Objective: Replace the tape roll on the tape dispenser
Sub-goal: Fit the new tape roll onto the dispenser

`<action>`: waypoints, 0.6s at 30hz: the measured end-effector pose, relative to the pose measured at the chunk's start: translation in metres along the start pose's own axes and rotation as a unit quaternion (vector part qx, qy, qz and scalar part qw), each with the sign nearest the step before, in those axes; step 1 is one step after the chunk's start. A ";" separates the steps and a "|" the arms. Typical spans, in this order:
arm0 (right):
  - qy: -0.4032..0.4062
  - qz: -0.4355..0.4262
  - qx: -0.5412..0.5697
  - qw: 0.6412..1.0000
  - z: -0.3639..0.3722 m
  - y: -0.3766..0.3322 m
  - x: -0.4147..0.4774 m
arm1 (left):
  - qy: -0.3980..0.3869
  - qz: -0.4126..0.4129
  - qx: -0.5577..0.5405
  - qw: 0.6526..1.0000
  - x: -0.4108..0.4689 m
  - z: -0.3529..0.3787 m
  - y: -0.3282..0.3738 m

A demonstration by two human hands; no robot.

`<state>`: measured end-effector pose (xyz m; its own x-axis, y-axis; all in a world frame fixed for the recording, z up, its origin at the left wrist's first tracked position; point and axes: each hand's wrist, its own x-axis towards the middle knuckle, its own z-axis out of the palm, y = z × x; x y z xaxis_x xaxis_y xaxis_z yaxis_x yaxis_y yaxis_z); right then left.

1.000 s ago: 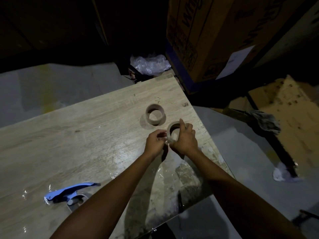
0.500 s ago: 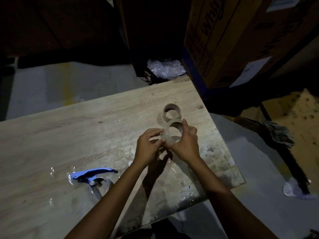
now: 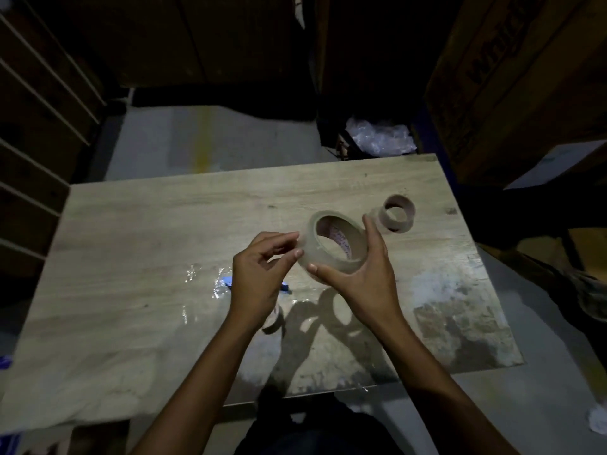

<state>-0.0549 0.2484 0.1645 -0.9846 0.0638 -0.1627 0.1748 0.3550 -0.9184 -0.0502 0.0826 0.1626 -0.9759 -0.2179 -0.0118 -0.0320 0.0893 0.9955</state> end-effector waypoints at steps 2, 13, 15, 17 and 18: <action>-0.011 0.007 0.039 0.999 0.011 -0.014 -0.010 | 0.011 0.006 0.007 1.000 -0.007 -0.020 0.010; -0.001 -0.044 0.088 0.995 0.067 -0.058 -0.045 | 0.058 -0.009 -0.028 0.998 -0.027 -0.083 0.030; 0.012 -0.070 0.074 0.995 0.076 -0.061 -0.047 | 0.063 -0.033 -0.069 0.995 -0.029 -0.089 0.032; 0.021 -0.105 0.038 0.994 0.084 -0.065 -0.049 | 0.065 -0.067 -0.115 0.989 -0.030 -0.094 0.030; 0.023 -0.127 0.012 0.992 0.088 -0.067 -0.050 | 0.066 -0.083 -0.134 0.985 -0.030 -0.097 0.027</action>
<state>-0.0170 0.1393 0.2024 -0.9957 0.0176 0.0908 -0.0792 0.3435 -0.9358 -0.0010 -0.0022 0.1991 -0.9249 -0.3344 -0.1809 -0.1126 -0.2135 0.9704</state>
